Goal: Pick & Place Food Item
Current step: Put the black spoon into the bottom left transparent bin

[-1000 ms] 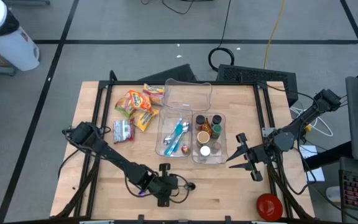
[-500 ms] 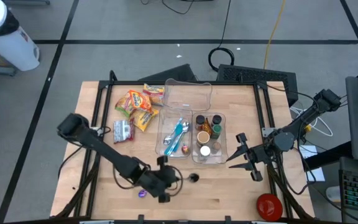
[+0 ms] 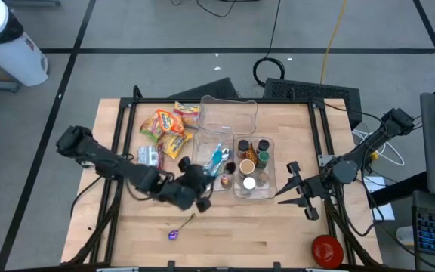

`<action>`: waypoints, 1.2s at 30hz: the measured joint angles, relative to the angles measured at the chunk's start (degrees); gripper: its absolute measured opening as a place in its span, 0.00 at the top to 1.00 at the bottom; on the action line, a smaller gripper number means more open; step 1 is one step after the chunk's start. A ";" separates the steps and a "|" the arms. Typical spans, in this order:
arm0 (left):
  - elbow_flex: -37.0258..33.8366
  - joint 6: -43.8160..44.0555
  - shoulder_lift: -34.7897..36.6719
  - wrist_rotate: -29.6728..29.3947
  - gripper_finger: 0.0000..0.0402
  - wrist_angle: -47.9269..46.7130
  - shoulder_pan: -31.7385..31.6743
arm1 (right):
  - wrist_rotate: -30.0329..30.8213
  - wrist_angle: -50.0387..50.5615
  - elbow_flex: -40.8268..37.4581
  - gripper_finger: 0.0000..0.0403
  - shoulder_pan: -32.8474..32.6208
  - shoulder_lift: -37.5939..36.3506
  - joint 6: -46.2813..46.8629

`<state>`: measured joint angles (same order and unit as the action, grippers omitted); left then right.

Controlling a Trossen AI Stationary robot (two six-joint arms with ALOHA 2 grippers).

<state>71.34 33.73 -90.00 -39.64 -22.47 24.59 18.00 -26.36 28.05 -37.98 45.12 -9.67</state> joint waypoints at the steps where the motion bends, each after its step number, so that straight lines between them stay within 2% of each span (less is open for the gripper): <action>1: -0.18 0.55 -0.48 1.10 0.99 0.15 -1.23 | 0.00 0.01 0.00 0.74 0.00 0.00 0.00; 5: -2.75 3.71 -1.17 3.69 0.99 0.63 -5.69 | -0.02 0.00 0.00 0.74 0.00 0.00 0.00; 10: -9.04 9.46 -0.89 3.87 0.99 5.64 -9.94 | -0.04 0.04 0.00 0.74 -0.01 0.00 0.00; 16: -18.20 17.50 -0.88 7.64 0.97 14.56 -14.25 | -0.04 0.04 0.00 0.74 0.00 0.00 -0.02; 22: -24.39 17.84 -0.89 12.12 0.99 25.40 -16.56 | 0.00 0.04 0.00 0.74 0.00 0.00 -0.14; 26: -25.37 17.84 -0.89 12.66 0.96 27.18 -16.77 | 0.04 0.03 0.00 0.74 0.00 0.00 -0.20; 31: -25.11 16.48 -0.89 12.96 0.99 26.59 -16.67 | 0.09 0.04 0.00 0.74 0.00 0.00 -0.46; 36: -20.95 14.77 -0.87 14.29 0.99 19.46 -17.26 | 0.13 0.04 0.00 0.74 0.08 0.00 -0.48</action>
<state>50.39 48.50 -90.87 -25.35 -3.01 7.33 18.13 -26.33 28.06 -37.90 45.12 -10.15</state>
